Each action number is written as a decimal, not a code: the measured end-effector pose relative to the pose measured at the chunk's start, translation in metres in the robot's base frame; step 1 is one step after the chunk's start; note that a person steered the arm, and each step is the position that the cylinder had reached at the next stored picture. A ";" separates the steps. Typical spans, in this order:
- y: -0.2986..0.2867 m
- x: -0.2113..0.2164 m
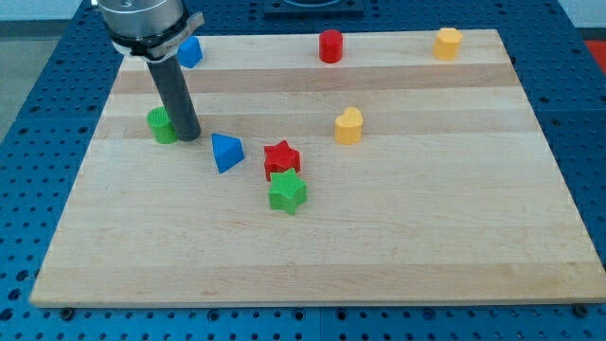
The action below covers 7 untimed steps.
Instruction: Push the green star to the center right side of the board
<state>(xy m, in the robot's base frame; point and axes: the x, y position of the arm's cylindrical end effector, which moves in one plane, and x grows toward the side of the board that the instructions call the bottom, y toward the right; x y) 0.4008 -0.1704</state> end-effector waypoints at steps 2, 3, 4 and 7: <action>0.004 0.008; 0.014 0.028; 0.016 0.044; 0.061 0.097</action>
<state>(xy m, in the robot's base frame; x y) 0.4974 -0.1095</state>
